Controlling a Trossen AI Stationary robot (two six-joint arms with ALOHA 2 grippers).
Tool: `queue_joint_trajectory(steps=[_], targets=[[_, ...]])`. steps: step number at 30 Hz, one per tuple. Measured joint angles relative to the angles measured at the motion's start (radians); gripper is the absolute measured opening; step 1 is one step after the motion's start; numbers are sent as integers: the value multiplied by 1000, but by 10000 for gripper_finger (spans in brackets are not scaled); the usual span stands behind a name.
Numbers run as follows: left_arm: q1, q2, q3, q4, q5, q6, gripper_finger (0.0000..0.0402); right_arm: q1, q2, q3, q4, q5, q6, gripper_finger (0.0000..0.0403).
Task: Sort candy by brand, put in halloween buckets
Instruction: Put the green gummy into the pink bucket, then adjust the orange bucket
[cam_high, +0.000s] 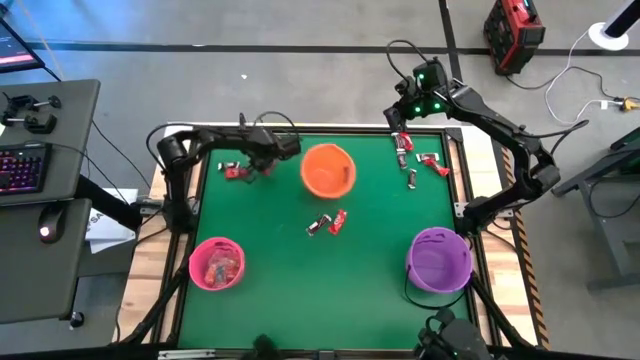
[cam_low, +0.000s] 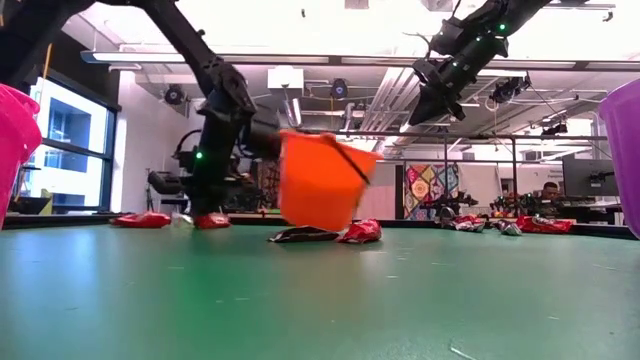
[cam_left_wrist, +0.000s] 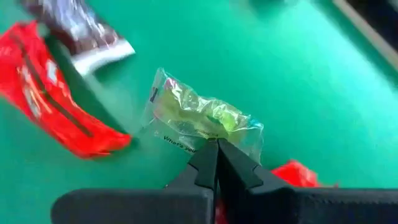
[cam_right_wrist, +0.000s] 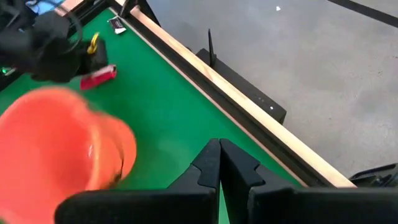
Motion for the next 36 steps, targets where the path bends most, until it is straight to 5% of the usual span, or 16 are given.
queue_joint_trajectory(steps=[14, 21, 29, 36], targets=[[-221, -139, -11, -74, -46, 251, 0, 0, 0, 0, 7, 0, 34, 0], [-217, -319, -10, -72, -153, 783, 0, 29, 0, 0, -60, -72, 159, 0], [-168, -596, -10, 13, -211, 1318, 0, 154, -75, 0, -549, 30, 190, 0], [-115, -675, -10, 220, -141, 1503, 0, 346, -66, 0, -566, 125, 366, 0]])
